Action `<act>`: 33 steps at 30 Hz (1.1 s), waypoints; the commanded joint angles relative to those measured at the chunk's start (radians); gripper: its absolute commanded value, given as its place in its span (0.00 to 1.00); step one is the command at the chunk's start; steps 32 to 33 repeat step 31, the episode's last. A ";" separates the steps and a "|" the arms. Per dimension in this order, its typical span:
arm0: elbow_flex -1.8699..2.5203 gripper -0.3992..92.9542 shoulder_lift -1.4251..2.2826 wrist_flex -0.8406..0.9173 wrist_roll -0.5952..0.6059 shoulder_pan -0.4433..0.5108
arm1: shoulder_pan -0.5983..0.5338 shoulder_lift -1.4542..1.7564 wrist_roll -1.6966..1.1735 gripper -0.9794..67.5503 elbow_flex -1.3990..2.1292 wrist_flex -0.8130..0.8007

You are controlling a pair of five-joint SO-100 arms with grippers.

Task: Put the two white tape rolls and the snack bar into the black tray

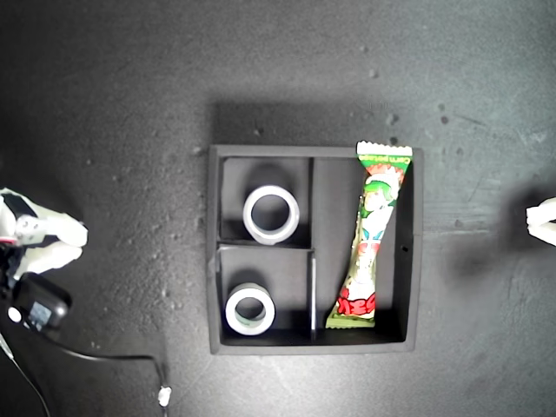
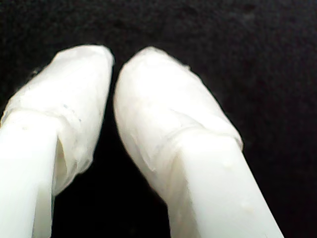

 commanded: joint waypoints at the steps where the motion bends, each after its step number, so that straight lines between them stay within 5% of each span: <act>1: 0.057 0.01 0.048 0.060 0.026 -0.038 | -0.031 -0.003 0.094 0.07 0.012 0.104; 6: 0.057 0.01 0.048 0.055 0.241 -0.081 | -0.008 0.008 0.026 0.07 0.012 0.114; 33: 0.057 0.01 0.048 0.055 0.227 -0.092 | -0.094 0.009 -0.110 0.07 0.012 0.161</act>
